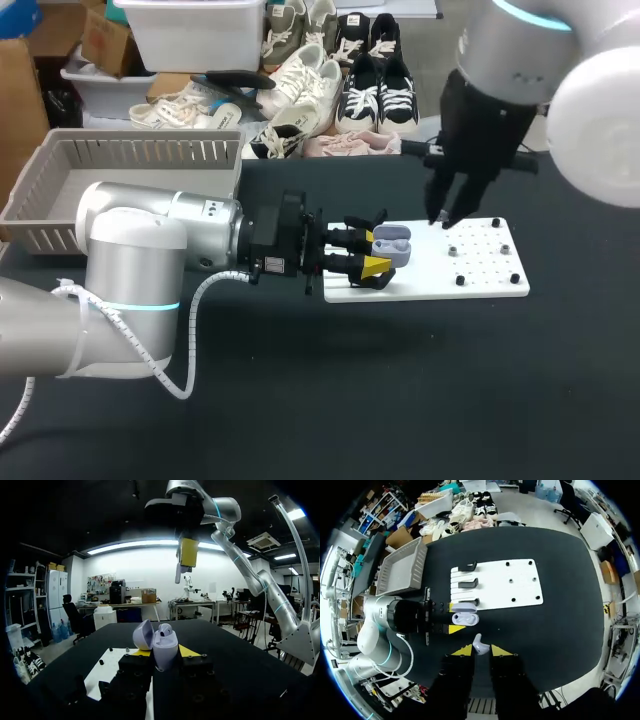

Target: Pick up each earbud case from the left stands, insert the matching earbuds, close the lid, and place the case in the box.

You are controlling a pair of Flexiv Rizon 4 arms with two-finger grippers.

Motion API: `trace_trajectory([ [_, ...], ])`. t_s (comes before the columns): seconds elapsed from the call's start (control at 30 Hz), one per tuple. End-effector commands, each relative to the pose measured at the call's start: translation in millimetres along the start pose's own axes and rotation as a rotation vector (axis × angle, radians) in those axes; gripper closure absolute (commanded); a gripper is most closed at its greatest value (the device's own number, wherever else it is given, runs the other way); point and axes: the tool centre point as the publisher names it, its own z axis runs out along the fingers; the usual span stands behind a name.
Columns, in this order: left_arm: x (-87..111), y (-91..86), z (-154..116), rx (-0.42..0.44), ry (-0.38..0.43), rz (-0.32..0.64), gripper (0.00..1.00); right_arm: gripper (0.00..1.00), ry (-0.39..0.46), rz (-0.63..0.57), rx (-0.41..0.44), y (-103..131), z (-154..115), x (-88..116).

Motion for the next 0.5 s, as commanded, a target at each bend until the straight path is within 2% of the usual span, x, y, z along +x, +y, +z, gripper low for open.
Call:
trace_trajectory([
  [0.03, 0.7, 0.1, 0, -0.001, -0.002, 0.001, 1.00, 1.00, 0.012, -0.020, 0.032, 20, 2, -4],
  [0.5, 0.7, 0.1, 0, -0.001, -0.002, 0.001, 1.00, 1.00, 0.070, -0.036, 0.041, 35, 23, -9],
])
